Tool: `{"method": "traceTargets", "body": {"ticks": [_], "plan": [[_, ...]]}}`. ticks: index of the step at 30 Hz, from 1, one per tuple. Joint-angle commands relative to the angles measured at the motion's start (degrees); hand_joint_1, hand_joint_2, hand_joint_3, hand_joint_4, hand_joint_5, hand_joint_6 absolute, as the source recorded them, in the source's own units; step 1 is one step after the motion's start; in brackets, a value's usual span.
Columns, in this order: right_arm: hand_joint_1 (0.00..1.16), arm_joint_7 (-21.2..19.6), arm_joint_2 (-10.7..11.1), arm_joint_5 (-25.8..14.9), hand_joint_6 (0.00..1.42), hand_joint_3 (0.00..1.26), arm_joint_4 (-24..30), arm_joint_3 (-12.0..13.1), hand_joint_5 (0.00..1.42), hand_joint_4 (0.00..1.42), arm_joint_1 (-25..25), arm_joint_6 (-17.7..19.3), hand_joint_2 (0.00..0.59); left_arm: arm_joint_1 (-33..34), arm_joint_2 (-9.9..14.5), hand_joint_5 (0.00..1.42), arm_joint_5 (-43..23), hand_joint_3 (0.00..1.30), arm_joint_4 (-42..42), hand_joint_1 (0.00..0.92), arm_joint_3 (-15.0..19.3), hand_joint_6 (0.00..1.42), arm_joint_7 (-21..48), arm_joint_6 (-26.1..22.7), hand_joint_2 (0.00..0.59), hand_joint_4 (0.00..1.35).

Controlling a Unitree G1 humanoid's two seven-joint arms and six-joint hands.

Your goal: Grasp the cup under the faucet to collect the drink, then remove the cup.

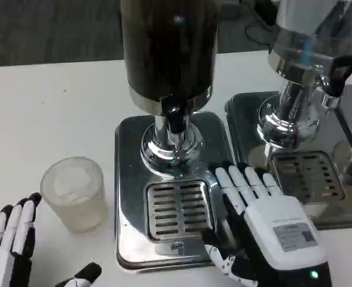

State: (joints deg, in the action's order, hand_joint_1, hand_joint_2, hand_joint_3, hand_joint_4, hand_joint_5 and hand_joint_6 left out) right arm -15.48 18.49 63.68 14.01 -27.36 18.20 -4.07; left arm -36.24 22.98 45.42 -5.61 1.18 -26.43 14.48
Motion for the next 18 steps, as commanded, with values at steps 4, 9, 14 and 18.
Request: {"method": "traceTargets", "body": {"ticks": [4,9,14,18], "plan": [[0.46,0.1,0.1,-0.2,0.00,0.00,-0.1,0.4,0.00,0.00,-0.3,0.3,0.422,-0.4,-0.2,0.00,-0.2,0.00,-0.3,0.000,-0.2,0.00,-0.2,0.0,0.107,0.00],[0.46,0.5,-0.2,-0.6,0.00,0.00,-0.1,0.7,0.00,0.00,-0.3,0.0,0.422,-0.2,-0.6,0.00,-0.1,0.00,-0.7,0.000,-0.1,0.00,-0.3,-0.2,0.107,0.00],[0.46,0.5,-1.0,1.2,0.00,0.00,-0.3,-0.9,0.00,0.00,-0.4,-0.6,0.422,-0.7,-0.4,0.00,-0.8,0.00,-0.3,0.000,1.2,0.00,-1.3,0.8,0.108,0.00],[0.46,0.0,-1.7,1.2,0.00,0.00,-0.4,-0.7,0.00,0.00,0.1,-1.2,0.422,-0.6,-0.3,0.00,-0.7,0.00,-1.5,0.000,3.0,0.00,-3.4,1.7,0.105,0.00]]}}
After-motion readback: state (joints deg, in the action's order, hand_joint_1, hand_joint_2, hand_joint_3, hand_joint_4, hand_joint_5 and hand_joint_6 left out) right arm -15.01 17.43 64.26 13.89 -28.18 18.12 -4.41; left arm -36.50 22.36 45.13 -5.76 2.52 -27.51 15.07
